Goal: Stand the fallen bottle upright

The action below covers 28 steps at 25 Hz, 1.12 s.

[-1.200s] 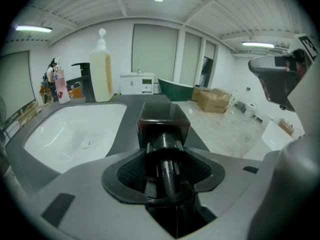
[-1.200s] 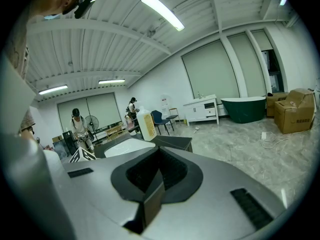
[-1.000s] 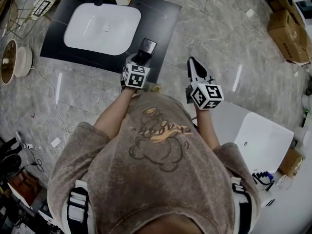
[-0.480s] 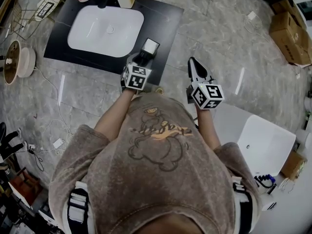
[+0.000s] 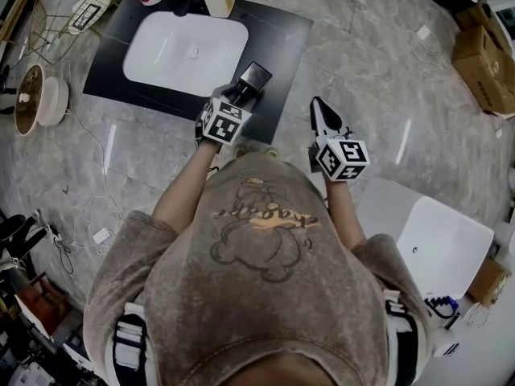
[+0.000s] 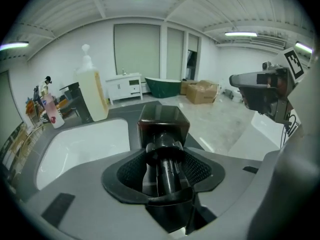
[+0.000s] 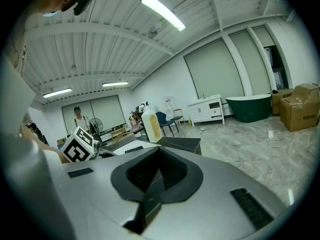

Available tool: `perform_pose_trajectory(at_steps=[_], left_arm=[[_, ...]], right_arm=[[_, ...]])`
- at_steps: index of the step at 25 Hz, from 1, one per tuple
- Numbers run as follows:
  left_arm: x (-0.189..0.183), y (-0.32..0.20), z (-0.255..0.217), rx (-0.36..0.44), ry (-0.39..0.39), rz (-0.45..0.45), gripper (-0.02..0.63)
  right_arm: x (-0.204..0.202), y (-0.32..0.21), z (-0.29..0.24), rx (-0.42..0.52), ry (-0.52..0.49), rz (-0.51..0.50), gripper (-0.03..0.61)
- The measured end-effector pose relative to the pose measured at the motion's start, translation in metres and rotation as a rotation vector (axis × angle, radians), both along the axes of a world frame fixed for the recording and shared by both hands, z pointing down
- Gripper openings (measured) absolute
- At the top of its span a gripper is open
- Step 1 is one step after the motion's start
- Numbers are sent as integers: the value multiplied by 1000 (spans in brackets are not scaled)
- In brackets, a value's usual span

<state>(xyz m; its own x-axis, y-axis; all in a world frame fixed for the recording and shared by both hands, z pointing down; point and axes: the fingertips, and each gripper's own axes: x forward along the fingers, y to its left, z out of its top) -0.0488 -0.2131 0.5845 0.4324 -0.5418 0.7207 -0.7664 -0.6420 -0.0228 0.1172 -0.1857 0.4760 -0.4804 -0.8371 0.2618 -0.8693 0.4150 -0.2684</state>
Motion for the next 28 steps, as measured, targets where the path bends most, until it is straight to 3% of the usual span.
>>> perform_pose_trajectory(at_steps=[9, 28], left_arm=[[-12, -5, -2, -65, -85, 120, 232], [-22, -14, 5, -103, -330, 481, 232]], right_arm=[[-13, 0, 4, -6, -16, -17, -5], [-8, -3, 7, -18, -35, -9, -5]])
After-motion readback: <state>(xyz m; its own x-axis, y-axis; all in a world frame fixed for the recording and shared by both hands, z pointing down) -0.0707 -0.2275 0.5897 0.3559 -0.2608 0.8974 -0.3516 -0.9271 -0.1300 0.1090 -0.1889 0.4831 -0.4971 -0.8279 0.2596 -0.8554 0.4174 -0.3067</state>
